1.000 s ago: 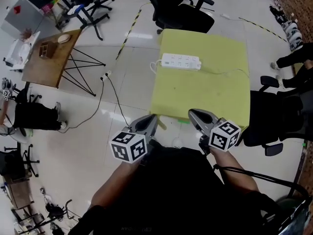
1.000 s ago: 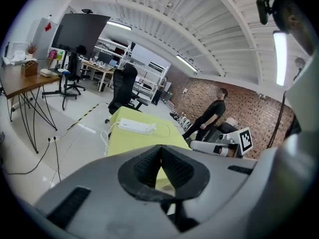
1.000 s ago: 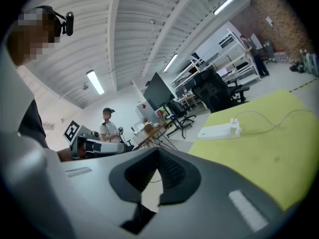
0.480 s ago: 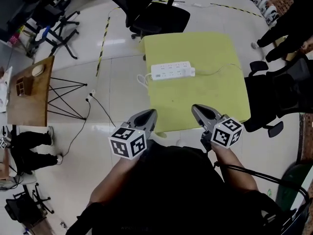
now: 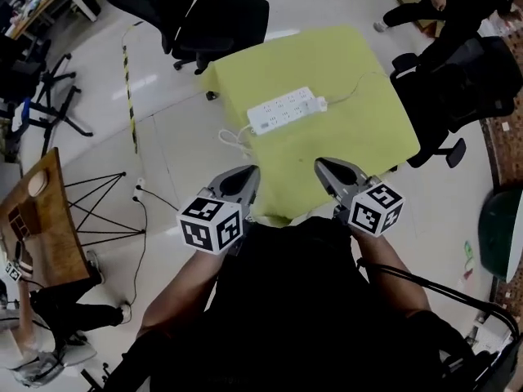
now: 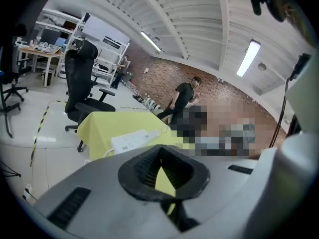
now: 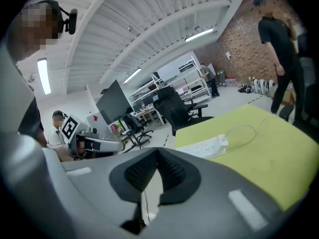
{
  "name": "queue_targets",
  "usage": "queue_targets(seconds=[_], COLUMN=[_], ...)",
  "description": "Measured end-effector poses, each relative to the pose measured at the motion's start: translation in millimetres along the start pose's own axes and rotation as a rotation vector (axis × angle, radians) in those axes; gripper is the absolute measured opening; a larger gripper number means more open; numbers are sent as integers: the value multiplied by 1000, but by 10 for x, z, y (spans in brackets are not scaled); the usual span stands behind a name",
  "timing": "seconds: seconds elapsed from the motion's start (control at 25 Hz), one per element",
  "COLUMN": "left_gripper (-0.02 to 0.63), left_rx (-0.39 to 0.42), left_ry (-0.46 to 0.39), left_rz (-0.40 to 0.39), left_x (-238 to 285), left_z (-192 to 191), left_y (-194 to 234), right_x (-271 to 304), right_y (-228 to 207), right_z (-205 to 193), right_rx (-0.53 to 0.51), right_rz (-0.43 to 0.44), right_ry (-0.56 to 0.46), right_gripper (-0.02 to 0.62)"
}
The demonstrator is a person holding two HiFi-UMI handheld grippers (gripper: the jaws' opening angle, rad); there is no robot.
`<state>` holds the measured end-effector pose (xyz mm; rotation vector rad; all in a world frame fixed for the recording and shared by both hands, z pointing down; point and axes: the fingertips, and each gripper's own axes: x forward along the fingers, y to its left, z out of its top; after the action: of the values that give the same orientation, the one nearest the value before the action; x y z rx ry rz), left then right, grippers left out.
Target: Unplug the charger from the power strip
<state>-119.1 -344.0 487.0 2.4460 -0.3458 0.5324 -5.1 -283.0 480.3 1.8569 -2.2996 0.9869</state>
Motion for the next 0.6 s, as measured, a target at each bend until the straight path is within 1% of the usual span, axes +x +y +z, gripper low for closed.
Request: queue_targets(seconds=[0.16,0.28,0.4,0.48,0.6], left_gripper=[6,6,6,6,6], left_rx=[27,20,25,25,-3], left_ry=[53,65,78,78,69], left_rz=[-60,-81,-94,-89,-72], left_x=[-4,17,102,172,213], left_z=[-36,-24,6,52,93], left_y=[157,235,275,312,328], right_x=[-10,13,59,114,205], right_y=[-77,-208,-471,-701,-1024], right_z=[33,11,16,36,59], right_rx=[21,15,-7,0,16], right_rz=[-107,-162,-218,-247,-273], right_ry=[-31,-9,15,26,52], right_gripper=[3,3,3,3,3])
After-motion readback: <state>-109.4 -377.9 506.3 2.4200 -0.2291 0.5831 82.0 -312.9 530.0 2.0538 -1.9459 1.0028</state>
